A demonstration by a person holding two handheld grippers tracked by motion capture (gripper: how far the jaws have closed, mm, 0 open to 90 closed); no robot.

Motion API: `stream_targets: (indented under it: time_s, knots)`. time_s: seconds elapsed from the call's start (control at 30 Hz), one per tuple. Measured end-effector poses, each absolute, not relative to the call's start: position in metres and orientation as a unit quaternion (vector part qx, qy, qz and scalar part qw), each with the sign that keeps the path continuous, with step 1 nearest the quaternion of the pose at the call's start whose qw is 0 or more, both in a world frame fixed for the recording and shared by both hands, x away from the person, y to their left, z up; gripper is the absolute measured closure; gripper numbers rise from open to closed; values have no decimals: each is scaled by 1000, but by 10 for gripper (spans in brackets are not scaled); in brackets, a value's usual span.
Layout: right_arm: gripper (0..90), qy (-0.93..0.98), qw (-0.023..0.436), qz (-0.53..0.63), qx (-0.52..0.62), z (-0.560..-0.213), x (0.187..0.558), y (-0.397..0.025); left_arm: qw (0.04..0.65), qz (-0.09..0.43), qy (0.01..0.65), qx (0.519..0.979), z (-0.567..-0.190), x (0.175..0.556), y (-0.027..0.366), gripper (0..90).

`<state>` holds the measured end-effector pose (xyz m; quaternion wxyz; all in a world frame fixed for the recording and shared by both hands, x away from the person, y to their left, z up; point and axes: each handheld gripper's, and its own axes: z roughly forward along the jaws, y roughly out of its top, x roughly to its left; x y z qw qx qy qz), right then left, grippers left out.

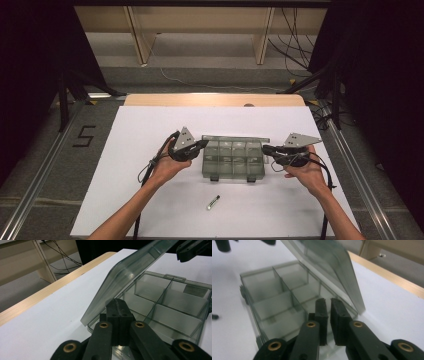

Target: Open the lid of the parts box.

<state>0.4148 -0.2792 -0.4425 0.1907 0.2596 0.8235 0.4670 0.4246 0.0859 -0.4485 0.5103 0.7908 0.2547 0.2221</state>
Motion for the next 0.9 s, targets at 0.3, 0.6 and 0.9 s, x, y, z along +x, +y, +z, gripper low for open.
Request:
stream_targets:
  time_s: [0.3,0.6,0.9]
  knots:
    - [385,799,210,466,318,-434,422,-291,515,219,260,787,-448,425,86,894]
    - [415,798,216,472,305,-437,435,-279,513,216,263,788,-449,425,86,891]
    - [648,805,228,474,274,-437,441,-278,508,201,271,793,-453,424,84,832]
